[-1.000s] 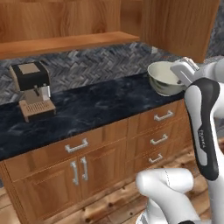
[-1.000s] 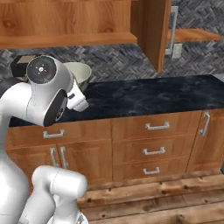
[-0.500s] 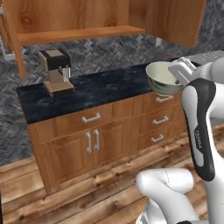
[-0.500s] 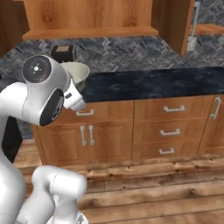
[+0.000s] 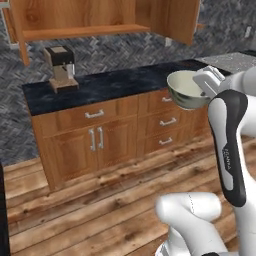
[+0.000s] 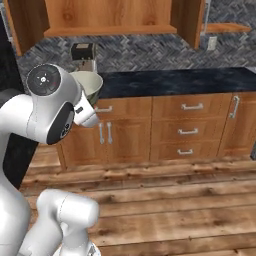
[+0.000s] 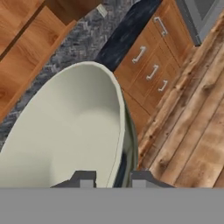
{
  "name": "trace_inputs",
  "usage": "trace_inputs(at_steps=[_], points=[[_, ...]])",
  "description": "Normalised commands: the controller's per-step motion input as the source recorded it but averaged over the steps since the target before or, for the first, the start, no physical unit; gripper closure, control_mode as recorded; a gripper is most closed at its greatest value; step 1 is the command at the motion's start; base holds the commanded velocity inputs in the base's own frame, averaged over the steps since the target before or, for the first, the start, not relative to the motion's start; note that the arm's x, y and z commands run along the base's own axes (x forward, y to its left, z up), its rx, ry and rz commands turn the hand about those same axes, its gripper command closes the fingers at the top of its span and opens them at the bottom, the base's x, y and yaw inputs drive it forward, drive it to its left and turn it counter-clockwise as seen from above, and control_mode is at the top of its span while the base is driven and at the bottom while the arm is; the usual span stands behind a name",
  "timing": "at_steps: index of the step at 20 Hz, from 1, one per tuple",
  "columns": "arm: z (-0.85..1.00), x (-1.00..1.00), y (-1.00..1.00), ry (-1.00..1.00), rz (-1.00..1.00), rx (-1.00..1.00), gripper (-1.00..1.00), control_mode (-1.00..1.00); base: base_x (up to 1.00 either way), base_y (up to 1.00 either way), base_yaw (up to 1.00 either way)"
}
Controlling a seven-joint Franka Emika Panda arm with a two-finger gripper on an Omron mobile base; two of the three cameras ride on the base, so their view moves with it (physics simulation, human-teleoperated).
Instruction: Take the smaller bowl and place it next to the appetizer plate on the dining counter , and place the larger bowl next to the plate with cooked food.
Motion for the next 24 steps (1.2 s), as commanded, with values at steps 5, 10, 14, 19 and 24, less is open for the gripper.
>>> trace_inputs(at_steps=[5, 10, 14, 19, 24], points=[[0.00, 0.00, 0.00, 0.00, 0.00, 0.00, 1.00, 1.00, -1.00, 0.00, 0.02], [0.00, 0.00, 0.00, 0.00, 0.00, 0.00, 1.00, 1.00, -1.00, -0.33, -0.03], [0.00, 0.00, 0.00, 0.00, 0.00, 0.00, 1.00, 1.00, -1.00, -0.26, -0.01], [0.00, 0.00, 0.00, 0.00, 0.00, 0.00, 1.00, 1.00, -1.00, -0.03, 0.05], [0.00, 0.00, 0.00, 0.00, 0.00, 0.00, 1.00, 1.00, -1.00, 0.00, 0.17]])
